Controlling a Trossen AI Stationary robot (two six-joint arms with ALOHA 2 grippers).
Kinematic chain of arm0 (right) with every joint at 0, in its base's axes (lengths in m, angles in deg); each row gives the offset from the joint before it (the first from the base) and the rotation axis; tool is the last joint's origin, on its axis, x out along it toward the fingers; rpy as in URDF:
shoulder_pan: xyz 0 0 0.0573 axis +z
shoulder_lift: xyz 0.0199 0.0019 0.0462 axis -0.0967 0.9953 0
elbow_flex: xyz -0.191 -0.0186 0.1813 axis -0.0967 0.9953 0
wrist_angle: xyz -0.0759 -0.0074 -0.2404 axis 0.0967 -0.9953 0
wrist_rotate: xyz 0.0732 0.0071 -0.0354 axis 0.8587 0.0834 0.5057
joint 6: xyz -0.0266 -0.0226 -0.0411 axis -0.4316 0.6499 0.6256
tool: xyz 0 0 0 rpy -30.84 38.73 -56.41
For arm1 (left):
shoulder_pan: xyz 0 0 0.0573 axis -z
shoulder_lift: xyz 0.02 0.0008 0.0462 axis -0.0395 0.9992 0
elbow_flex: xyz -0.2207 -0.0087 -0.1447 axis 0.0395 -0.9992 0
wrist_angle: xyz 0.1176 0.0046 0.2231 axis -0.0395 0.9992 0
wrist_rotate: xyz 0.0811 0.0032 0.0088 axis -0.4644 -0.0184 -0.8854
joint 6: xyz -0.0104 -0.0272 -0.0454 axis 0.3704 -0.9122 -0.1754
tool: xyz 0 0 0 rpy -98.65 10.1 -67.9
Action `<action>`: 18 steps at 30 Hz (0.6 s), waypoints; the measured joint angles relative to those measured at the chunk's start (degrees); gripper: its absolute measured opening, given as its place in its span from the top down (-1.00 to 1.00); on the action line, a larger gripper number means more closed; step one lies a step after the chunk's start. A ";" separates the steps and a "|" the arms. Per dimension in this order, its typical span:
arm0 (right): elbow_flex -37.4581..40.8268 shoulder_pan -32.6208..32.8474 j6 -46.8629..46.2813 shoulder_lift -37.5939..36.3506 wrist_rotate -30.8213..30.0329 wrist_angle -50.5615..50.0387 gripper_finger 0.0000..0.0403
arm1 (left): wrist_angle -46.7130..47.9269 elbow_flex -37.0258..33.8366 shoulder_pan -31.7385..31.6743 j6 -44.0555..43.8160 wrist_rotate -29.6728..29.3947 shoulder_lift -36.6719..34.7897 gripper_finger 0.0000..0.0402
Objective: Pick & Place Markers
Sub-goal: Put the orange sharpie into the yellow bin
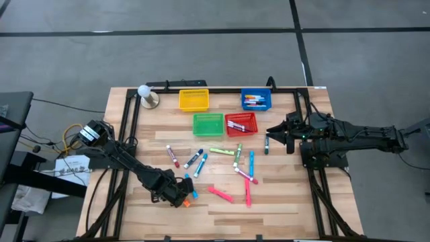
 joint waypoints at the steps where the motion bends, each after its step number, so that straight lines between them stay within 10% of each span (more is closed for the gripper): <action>1: 0.00 -0.01 0.00 0.00 0.00 0.00 0.45 | 0.11 0.00 0.00 -0.02 0.19 0.00 0.20; 10: 0.00 -0.01 0.00 0.00 0.00 0.00 0.45 | 0.32 -0.02 0.05 0.07 0.61 0.00 0.68; 18: 0.00 0.01 0.00 0.00 0.00 0.00 0.45 | 0.12 -0.15 0.44 0.18 0.38 -0.62 0.60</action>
